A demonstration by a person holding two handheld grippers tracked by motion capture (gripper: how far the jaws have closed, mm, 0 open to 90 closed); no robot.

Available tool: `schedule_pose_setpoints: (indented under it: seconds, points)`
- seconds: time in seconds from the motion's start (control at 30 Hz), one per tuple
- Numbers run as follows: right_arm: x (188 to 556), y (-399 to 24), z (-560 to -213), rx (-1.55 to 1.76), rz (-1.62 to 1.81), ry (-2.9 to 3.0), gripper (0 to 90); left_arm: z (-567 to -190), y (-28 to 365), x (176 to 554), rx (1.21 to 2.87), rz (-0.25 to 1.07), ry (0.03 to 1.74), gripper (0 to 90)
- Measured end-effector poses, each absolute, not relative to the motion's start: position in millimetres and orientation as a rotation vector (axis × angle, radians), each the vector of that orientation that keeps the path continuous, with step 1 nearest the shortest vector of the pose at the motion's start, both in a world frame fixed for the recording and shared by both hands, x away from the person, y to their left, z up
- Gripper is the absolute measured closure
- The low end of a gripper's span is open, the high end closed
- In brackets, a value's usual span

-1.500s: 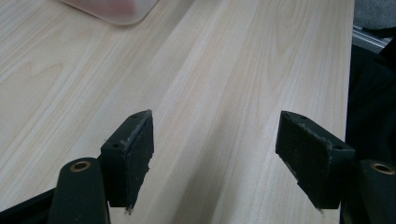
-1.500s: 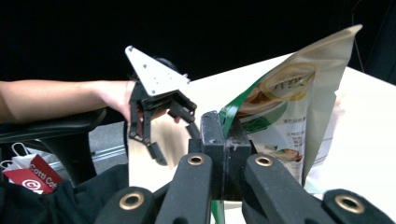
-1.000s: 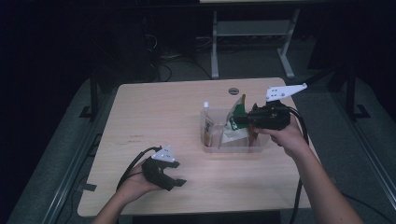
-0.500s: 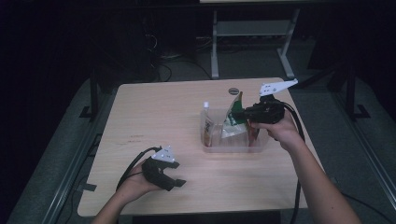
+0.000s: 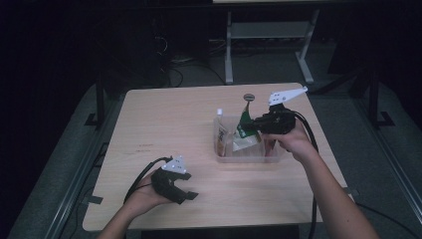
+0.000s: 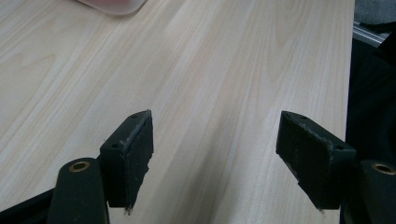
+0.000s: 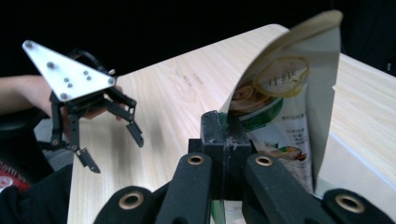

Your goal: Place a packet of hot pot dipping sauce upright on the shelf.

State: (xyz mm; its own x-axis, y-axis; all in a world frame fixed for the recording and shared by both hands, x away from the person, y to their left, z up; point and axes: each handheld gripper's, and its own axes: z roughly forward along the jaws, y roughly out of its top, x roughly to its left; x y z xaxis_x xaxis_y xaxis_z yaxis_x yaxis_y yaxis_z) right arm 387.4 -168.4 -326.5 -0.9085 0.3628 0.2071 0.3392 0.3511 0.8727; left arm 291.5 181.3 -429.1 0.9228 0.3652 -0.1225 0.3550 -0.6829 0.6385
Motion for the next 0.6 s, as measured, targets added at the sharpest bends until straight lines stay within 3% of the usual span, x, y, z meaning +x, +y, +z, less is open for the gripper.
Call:
schedule_pose_setpoints:
  seconds: [0.6]
  points:
    - [396.1,-172.1,-349.6,0.781,1.523,2.581,89.9,-431.0,180.0,291.5,2.389,-0.001,0.514,26.7]
